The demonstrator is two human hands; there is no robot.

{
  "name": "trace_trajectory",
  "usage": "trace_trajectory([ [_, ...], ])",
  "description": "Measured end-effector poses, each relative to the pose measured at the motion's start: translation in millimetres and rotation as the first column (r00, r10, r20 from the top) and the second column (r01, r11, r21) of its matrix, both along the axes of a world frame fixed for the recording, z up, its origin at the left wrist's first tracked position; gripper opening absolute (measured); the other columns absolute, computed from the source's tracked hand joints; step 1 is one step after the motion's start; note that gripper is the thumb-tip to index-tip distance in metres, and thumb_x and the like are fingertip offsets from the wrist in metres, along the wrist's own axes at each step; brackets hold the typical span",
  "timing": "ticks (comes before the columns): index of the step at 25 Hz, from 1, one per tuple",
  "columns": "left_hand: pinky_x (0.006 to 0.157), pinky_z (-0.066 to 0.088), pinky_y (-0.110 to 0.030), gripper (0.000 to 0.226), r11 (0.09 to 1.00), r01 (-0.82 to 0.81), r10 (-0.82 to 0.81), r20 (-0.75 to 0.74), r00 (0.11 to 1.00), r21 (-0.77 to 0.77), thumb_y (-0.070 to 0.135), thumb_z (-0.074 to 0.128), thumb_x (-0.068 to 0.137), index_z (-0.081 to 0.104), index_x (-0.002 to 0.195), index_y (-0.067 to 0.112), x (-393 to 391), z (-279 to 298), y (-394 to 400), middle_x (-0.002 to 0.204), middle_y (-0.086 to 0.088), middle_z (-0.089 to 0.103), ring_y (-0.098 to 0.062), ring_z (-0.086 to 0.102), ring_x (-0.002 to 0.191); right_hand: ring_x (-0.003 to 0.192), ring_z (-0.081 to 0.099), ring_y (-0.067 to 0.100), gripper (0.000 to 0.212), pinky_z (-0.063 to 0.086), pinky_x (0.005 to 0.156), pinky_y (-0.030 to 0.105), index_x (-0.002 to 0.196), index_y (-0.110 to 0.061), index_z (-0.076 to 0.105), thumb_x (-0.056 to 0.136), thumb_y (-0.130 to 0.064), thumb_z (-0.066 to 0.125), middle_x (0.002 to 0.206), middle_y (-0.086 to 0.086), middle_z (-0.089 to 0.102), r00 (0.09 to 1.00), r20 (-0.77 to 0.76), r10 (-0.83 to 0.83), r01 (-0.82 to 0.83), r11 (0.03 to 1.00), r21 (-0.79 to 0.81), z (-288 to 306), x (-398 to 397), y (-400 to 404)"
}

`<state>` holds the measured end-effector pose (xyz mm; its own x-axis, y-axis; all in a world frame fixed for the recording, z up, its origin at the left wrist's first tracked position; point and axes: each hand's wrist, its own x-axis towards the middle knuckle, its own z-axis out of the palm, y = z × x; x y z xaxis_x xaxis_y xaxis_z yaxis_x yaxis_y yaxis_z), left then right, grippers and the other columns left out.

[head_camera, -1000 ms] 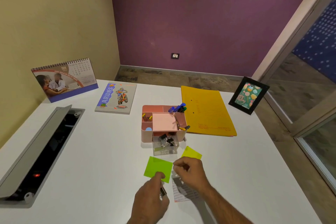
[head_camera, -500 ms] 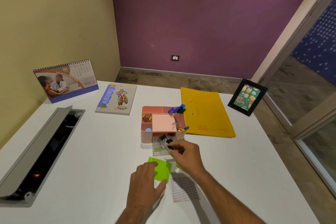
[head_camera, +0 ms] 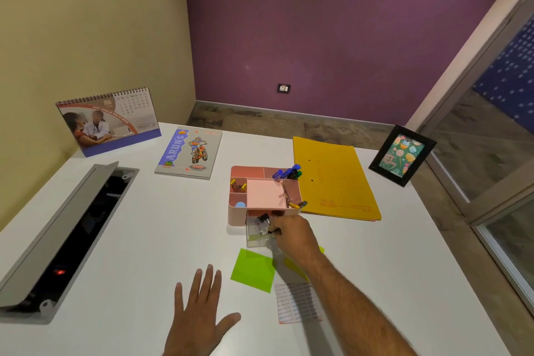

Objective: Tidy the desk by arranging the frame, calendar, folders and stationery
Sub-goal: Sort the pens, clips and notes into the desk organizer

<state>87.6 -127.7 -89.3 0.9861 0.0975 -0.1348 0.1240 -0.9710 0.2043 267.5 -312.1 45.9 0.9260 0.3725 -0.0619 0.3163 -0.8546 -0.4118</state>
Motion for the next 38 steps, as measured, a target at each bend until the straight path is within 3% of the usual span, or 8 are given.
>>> trace_trajectory([
  [6, 0.111, 0.023, -0.065, 0.095, 1.0, -0.004, 0.004, 0.042, 0.999, -0.003, 0.083, 0.03, 0.082, 0.041, 0.147, 0.015, -1.0, -4.3, -2.1, 0.157, -0.006, 0.034, -0.024, 0.021, 0.146, 0.094, 0.063, 0.027, 0.032, 0.046, 0.076, 0.025, 0.107, -0.02, 0.074, 0.081, -0.005, 0.063, 0.105, 0.01, 0.067, 0.999, 0.043, -0.021, 0.021, 1.0, -0.008, -10.1, 1.8, -1.5],
  [11, 0.112, 0.023, -0.065, 0.096, 1.0, -0.007, 0.008, 0.063, 0.998, -0.014, 0.084, 0.03, 0.081, 0.041, 0.146, 0.015, -0.4, -4.3, -3.1, 0.156, -0.006, 0.035, -0.024, 0.021, 0.146, 0.103, 0.058, 0.023, 0.033, 0.049, 0.084, 0.028, 0.109, -0.022, 0.074, 0.081, -0.009, 0.064, 0.111, 0.006, 0.06, 0.997, 0.066, 0.028, -0.027, 1.0, -0.013, -13.4, 2.6, -5.2],
  [14, 0.112, 0.023, -0.065, 0.096, 1.0, -0.008, 0.009, 0.069, 0.998, -0.015, 0.084, 0.03, 0.081, 0.041, 0.146, 0.015, -0.1, -3.7, -2.9, 0.156, -0.006, 0.035, -0.024, 0.021, 0.146, 0.098, 0.06, 0.019, 0.027, 0.049, 0.086, 0.03, 0.106, -0.018, 0.074, 0.084, -0.007, 0.063, 0.106, 0.004, 0.066, 0.972, 0.11, -0.207, 0.173, 0.95, 0.258, -16.0, -7.0, -14.7],
  [17, 0.112, 0.022, -0.064, 0.095, 1.0, -0.001, 0.001, 0.072, 0.997, -0.013, 0.083, 0.03, 0.082, 0.04, 0.147, 0.015, -1.2, -4.1, -2.9, 0.157, -0.006, 0.033, -0.024, 0.022, 0.146, 0.083, 0.065, 0.019, 0.019, 0.055, 0.079, 0.035, 0.098, -0.015, 0.074, 0.082, -0.007, 0.069, 0.095, 0.002, 0.072, 0.843, -0.013, -0.538, 0.471, 0.726, 0.501, -25.7, -14.0, -38.4],
  [20, 0.113, 0.02, -0.064, 0.094, 1.0, -0.005, 0.005, 0.078, 0.997, -0.008, 0.082, 0.029, 0.083, 0.038, 0.148, 0.015, -3.1, -4.5, -3.1, 0.158, -0.005, 0.031, -0.024, 0.02, 0.147, 0.083, 0.065, 0.02, 0.017, 0.044, 0.074, 0.024, 0.096, -0.013, 0.072, 0.08, -0.008, 0.071, 0.093, 0.002, 0.073, 0.738, -0.201, -0.644, 0.661, 0.631, 0.406, -38.7, -22.5, -72.2],
  [24, 0.114, 0.018, -0.063, 0.094, 1.0, -0.007, 0.008, 0.074, 0.997, -0.006, 0.082, 0.029, 0.083, 0.036, 0.149, 0.015, -3.9, -3.6, -3.7, 0.159, -0.004, 0.03, -0.023, 0.022, 0.147, 0.077, 0.065, 0.023, 0.012, 0.048, 0.069, 0.029, 0.075, -0.018, 0.065, 0.074, -0.024, 0.075, 0.072, -0.006, 0.068, 0.688, -0.251, -0.681, 0.725, 0.66, 0.197, -59.3, -41.5, -100.5],
  [29, 0.114, 0.017, -0.063, 0.094, 1.0, -0.014, 0.015, 0.07, 0.997, -0.008, 0.082, 0.029, 0.083, 0.037, 0.149, 0.016, -3.6, -3.3, -3.7, 0.159, -0.004, 0.03, -0.023, 0.022, 0.147, 0.076, 0.054, 0.017, 0.031, 0.038, 0.068, 0.026, 0.084, -0.019, 0.064, 0.076, -0.047, 0.074, 0.08, -0.008, 0.062, 0.737, -0.197, -0.646, 0.665, 0.746, 0.043, -73.4, -50.5, -93.3],
  [38, 0.115, 0.016, -0.063, 0.094, 1.0, -0.017, 0.018, 0.067, 0.998, -0.015, 0.082, 0.03, 0.083, 0.036, 0.149, 0.017, -4.9, -1.6, -4.6, 0.159, -0.004, 0.029, -0.022, 0.023, 0.147, 0.069, 0.058, 0.018, 0.023, 0.043, 0.058, 0.029, 0.073, -0.02, 0.054, 0.075, -0.027, 0.076, 0.071, -0.003, 0.061, 0.742, -0.201, -0.64, 0.669, 0.729, 0.145, -77.7, -53.1, -79.9],
])
